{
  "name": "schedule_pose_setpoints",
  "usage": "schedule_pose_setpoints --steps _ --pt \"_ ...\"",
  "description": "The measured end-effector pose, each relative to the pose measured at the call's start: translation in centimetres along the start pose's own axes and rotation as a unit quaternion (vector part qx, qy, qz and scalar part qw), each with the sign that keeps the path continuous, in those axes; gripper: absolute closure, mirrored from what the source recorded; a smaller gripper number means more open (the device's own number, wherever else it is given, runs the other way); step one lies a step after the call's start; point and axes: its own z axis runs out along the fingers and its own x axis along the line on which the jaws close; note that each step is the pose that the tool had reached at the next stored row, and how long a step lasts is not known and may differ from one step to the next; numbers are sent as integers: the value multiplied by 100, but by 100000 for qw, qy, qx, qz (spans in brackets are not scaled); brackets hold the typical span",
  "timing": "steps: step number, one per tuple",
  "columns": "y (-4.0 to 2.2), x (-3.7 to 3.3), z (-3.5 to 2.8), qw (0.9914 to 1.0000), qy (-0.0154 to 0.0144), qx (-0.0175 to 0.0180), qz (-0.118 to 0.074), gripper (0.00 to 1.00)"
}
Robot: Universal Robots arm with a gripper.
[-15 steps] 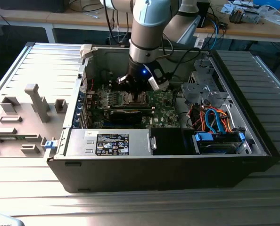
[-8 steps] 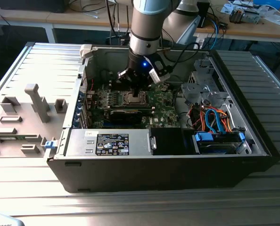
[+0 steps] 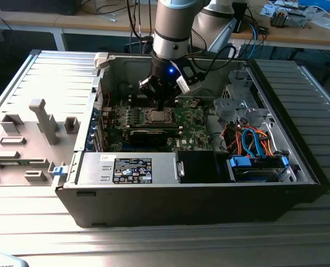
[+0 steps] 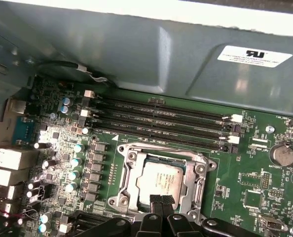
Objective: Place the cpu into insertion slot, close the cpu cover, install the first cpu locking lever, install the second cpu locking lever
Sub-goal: 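Install the second cpu locking lever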
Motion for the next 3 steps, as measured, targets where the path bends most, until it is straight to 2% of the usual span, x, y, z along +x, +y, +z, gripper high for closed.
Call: schedule_pose_setpoints --steps 3 --pt "0 0 -1 100000 -3 -3 1 89"
